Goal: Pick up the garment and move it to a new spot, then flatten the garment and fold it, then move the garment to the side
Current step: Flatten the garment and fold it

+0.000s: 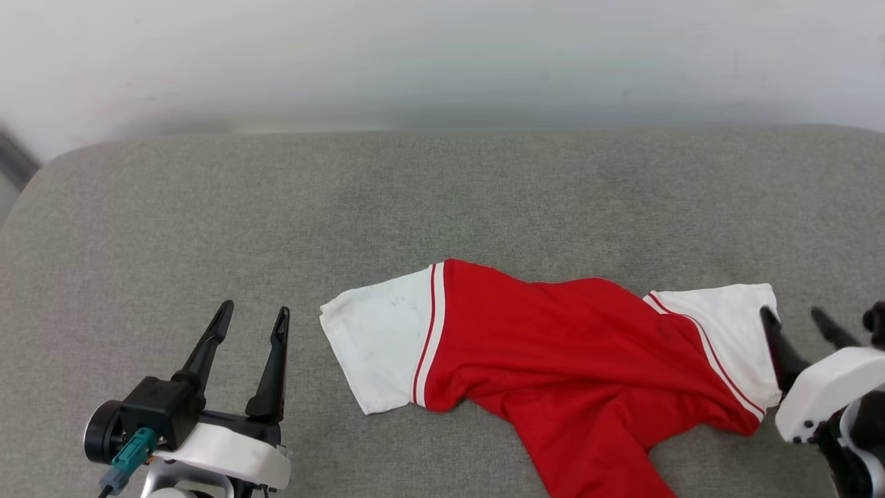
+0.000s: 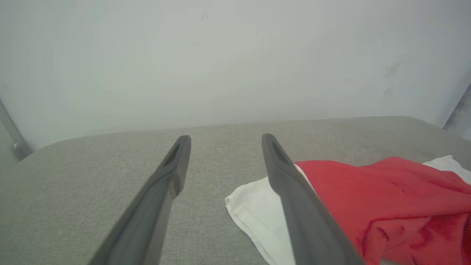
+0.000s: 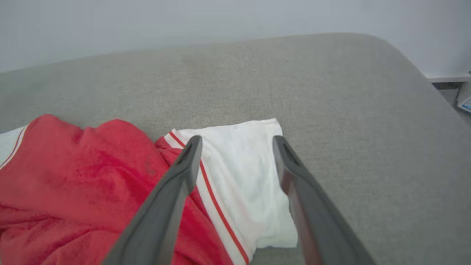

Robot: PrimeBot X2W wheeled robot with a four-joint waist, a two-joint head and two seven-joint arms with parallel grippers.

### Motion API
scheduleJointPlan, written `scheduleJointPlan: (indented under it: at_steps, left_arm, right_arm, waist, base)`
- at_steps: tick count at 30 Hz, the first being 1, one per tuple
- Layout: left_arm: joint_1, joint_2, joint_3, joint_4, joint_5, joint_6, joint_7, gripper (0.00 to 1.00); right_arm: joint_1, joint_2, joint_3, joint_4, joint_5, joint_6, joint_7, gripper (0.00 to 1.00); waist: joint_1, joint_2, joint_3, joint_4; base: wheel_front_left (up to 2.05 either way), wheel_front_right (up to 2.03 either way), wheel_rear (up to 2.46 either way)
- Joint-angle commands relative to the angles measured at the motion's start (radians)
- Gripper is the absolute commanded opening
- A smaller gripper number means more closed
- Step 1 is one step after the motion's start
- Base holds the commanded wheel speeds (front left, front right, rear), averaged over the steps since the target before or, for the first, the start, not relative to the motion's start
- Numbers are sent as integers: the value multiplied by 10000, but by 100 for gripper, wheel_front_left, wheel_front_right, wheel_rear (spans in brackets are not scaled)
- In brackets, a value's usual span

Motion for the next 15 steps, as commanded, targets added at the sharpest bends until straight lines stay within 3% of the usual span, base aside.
scheduleJointPlan:
  at_steps: [1,10,15]
  left_arm:
    - [106,70,27,-41,-49,-35,-39,100]
    - [158,104,65,-185,-396,-81,139,100]
    - [-593,688,-49,-346,-707,-260,1254,100]
  right_arm:
    - [104,-90,48,-339,67,-3,-287,100]
    - [729,469,-327,-2417,-194,-3,-2442,100]
    - [754,742,-404,-3042,-409,-3,-3041,100]
  waist:
    - [0,-1,-112,-62]
    - [0,-1,-76,-235]
    - [0,-1,325,-491]
  base:
    - [0,0,0]
    - [0,0,0]
    - [0,0,0]
